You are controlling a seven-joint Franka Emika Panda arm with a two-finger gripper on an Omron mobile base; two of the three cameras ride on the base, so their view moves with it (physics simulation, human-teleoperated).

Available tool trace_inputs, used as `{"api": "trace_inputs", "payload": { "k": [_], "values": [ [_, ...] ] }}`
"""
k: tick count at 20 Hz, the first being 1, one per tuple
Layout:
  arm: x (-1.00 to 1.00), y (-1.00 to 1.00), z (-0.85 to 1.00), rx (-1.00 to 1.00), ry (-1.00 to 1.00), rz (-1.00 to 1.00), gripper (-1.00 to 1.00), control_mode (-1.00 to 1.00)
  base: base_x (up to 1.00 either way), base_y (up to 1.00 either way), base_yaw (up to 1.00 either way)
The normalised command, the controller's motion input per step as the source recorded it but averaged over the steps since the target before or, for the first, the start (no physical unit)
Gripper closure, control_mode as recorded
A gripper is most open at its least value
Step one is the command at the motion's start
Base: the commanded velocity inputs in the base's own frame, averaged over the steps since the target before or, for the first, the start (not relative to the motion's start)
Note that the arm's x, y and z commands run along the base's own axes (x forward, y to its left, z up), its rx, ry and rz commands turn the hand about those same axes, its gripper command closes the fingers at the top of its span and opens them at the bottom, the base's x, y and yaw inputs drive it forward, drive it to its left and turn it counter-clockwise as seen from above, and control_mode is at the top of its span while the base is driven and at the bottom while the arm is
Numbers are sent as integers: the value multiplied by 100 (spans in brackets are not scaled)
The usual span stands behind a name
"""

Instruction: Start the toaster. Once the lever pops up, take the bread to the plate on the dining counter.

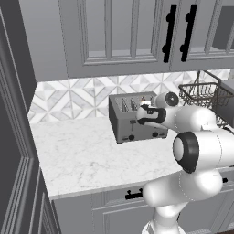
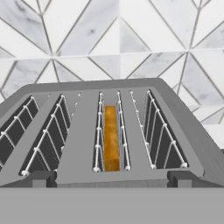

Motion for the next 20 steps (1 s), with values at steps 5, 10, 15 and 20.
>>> {"api": "trace_inputs", "payload": {
  "k": [5,10,15,20],
  "values": [
    [0,0,0,0,0,0,-100,-100,0,0,0],
    [0,0,0,0,0,0,-100,-100,0,0,0],
    [0,0,0,0,0,0,-100,-100,0,0,0],
    [0,0,0,0,0,0,-100,-100,0,0,0]
  ]
}}
